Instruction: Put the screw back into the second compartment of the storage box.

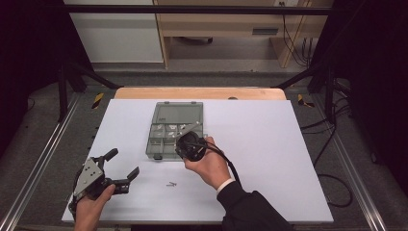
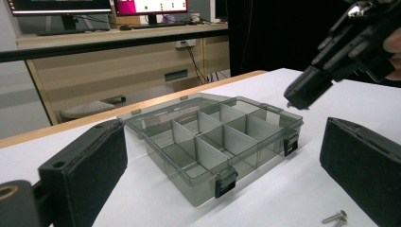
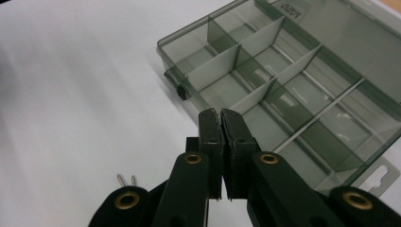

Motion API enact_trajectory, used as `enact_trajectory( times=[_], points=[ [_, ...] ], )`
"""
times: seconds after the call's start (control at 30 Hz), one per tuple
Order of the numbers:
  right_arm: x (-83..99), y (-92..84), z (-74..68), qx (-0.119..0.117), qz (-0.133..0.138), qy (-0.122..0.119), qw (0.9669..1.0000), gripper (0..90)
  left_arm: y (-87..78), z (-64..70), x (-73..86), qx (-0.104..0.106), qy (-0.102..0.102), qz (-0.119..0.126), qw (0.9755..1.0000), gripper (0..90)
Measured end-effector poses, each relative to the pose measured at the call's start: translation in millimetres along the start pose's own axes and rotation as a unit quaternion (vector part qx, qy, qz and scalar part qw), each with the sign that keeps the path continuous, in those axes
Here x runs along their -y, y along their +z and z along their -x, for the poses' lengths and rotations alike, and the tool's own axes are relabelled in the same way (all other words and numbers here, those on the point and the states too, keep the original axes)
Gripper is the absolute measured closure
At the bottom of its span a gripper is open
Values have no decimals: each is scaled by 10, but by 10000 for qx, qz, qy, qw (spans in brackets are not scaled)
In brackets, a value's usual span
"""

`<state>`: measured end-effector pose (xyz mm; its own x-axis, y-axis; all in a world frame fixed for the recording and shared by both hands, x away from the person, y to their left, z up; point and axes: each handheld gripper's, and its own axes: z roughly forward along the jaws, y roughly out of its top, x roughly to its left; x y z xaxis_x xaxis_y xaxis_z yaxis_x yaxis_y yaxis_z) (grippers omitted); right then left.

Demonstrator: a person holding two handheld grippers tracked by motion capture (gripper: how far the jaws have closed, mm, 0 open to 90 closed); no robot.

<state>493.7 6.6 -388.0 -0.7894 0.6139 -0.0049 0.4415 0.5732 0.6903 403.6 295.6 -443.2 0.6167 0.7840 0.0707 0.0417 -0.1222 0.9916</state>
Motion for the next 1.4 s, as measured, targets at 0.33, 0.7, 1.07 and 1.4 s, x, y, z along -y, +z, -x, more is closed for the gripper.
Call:
enact_trajectory(
  times=[0.33,0.7,1.07,1.4],
  points=[
    [-179,54,51,204,327,-21,9993,881,-1,-2,0,10,-10,29,10000,14],
    [-231,229,248,543,909,287,9940,881,-1,-12,1,33,-23,45,10000,13],
    [-287,510,357,784,1055,354,9907,881,3,-8,1,58,-37,57,10000,13],
    [-319,766,417,809,1167,447,9889,736,-1,-17,3,58,-72,76,9999,13]
  ],
)
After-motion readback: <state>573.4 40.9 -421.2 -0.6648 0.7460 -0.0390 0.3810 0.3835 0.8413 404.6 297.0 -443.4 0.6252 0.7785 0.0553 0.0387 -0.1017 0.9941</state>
